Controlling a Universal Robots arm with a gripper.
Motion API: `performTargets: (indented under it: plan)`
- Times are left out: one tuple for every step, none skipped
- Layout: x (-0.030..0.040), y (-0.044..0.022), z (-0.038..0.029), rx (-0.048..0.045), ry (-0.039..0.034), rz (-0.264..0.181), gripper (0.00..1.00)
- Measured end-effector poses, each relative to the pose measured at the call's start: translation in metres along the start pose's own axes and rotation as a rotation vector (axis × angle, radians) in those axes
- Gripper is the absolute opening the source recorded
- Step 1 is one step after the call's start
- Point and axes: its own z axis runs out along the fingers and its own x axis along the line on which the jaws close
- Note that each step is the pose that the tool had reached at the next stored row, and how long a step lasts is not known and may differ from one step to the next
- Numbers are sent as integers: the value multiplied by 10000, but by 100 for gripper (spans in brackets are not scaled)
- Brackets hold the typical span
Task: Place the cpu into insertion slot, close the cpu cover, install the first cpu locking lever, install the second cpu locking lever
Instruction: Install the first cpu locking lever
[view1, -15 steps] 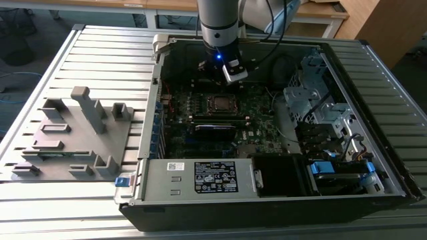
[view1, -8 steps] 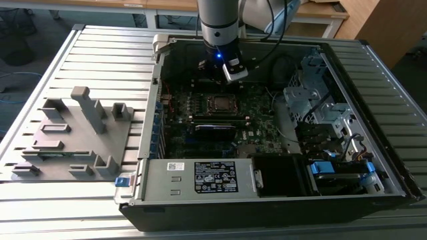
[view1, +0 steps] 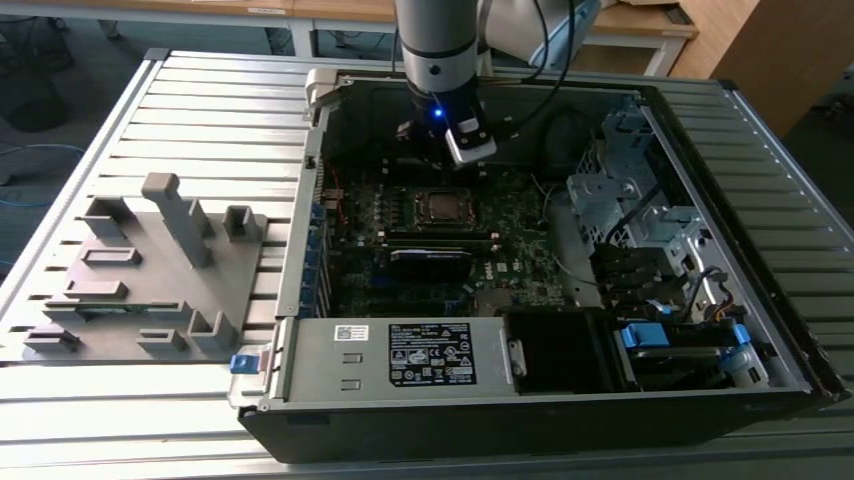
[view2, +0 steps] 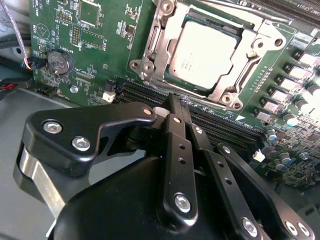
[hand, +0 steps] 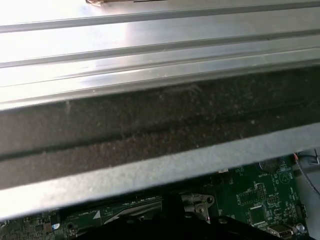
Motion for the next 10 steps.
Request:
performTargets:
  plan:
    - [-1,-4,0,-1,0,0,10]
    - [-1,-7,0,-2,-1,1,10]
    - [-1,-8,0,-2,-1,2,10]
    - [-3,-10,-3,-1,-1,1,10]
    - [-3,-10,-6,-1,0,0,10]
    - [-3,-10,-6,-1,0,1,10]
    - [-3,-10,-8,1,0,1,10]
    - [-3,-10,-10,2,1,0,10]
    - [-4,-9,-13,2,1,0,10]
    - [-4,-9,-13,-1,-1,0,10]
